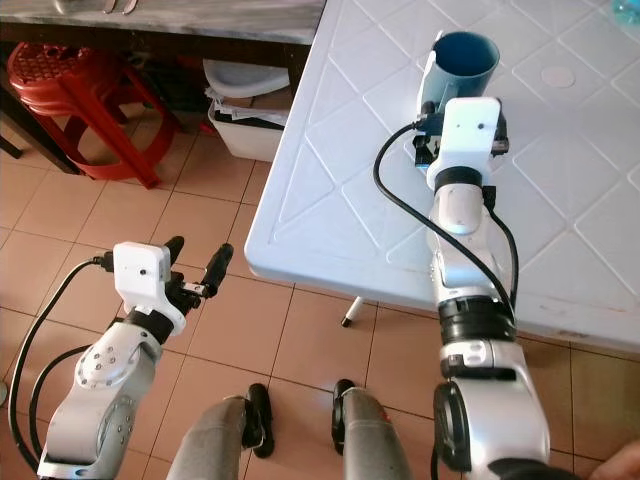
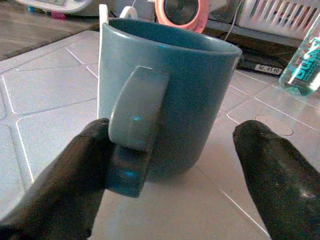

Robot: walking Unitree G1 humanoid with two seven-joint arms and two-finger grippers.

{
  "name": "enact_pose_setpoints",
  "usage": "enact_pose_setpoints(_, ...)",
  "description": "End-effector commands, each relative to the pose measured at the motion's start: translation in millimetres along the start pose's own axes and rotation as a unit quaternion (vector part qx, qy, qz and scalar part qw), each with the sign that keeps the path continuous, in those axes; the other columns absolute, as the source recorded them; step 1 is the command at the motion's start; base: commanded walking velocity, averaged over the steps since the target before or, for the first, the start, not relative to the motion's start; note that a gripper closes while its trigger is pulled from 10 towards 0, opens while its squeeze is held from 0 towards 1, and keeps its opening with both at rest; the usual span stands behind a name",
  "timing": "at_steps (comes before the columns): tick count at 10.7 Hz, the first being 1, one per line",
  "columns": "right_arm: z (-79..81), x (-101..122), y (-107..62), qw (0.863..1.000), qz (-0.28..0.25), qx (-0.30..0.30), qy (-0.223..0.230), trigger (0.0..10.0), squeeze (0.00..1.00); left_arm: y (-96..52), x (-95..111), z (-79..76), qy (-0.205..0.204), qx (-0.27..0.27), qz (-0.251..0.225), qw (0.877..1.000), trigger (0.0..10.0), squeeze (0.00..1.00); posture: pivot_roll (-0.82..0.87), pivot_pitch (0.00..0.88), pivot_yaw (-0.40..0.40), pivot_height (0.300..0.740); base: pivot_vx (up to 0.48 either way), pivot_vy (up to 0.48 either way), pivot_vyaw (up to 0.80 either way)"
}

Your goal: Setting the table

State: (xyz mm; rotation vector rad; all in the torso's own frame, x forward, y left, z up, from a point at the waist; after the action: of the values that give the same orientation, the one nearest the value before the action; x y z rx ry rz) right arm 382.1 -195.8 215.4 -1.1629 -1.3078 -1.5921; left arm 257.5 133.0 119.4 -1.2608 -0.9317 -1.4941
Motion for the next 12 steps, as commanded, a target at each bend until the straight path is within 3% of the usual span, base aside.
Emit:
enact_pose_setpoints(1, 3.3, 7, 4.5, 1.0, -0.013, 0.008, 0.001, 0.0, 0.0, -2.7, -6, 1.8, 0.002, 0.002, 0.014, 1.0, 10.0, 0.0, 0.0, 0.293, 0.083, 0.74, 0.0, 0.0, 0.0)
enact_pose_setpoints(7, 5.6, 5, 5.3, 1.0, -0.013, 0.009, 0.005, 0.0, 0.0, -0.8, -6, -1.0, -0.003, 0.004, 0.011, 1.0, 10.0, 0.0, -0.01, 0.287, 0.068, 0.74, 0.0, 0.0, 0.0)
enact_pose_setpoints(9, 4.1, 2, 4.8, 1.0, -0.007, 0.009, 0.009, 0.0, 0.0, -0.8, 5, -12.9, -0.04, -0.049, -0.026, 0.998, 10.0, 0.0, -0.02, 0.284, 0.062, 0.74, 0.0, 0.0, 0.0)
enact_pose_setpoints(12, 3.9, 0, 4.9, 1.0, -0.004, 0.012, 0.01, 0.0, 0.0, 6.6, 21, -18.0, -0.072, -0.083, -0.061, 0.992, 10.0, 0.0, -0.02, 0.271, 0.052, 0.74, 0.0, 0.0, 0.0)
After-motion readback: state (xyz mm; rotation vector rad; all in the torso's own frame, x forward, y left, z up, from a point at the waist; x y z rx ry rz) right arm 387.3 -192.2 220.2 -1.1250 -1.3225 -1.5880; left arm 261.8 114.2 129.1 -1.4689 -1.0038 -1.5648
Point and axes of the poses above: a point about 5 cm out from each wrist's last joint towards the gripper, its own y axis pointing out of the wrist towards the gripper, its own x axis along the axis of the wrist's last joint, z = x × y, the point moved 1 cm from there along y, pointing out of the wrist towards the gripper, and after that the axes turned 14 degrees about y, right-handed, at the moved point
